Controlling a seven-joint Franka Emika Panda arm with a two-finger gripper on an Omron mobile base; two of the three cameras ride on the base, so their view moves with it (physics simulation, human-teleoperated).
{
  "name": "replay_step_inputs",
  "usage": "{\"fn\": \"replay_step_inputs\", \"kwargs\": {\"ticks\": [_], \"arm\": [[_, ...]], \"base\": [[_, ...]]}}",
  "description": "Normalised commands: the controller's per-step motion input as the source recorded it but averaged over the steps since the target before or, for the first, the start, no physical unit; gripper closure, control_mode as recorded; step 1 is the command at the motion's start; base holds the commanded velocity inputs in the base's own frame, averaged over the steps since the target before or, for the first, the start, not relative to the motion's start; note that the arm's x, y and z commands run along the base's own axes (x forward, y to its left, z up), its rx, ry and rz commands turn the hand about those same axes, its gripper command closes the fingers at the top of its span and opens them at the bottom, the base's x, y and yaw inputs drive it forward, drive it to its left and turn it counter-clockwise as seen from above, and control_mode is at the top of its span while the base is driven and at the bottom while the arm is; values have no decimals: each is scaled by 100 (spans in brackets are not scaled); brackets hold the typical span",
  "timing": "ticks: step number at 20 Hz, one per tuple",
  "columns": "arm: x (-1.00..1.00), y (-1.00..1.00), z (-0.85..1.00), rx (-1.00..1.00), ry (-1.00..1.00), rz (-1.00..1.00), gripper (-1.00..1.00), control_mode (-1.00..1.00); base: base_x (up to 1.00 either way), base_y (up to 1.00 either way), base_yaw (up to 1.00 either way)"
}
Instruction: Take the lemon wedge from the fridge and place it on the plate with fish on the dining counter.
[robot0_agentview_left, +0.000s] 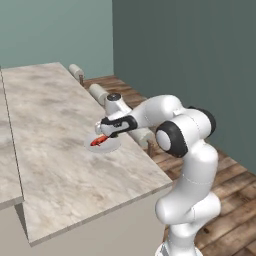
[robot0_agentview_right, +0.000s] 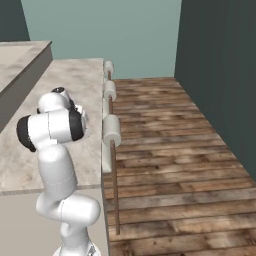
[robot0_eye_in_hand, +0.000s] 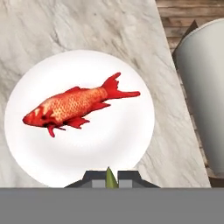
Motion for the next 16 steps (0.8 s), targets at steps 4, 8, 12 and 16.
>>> {"fn": "replay_step_inputs", "kwargs": {"ticks": [4,8,12,16], "arm": [[22,1,-32,0,8,-2,100,-100],[2,0,-41,0,14,-1,100,-100],[11,0,-27,0,9,-3,100,-100],[26,2,-19,0,3,-4,100,-100]], "base": [[0,0,0],[0,0,0],[0,0,0],[0,0,0]]}}
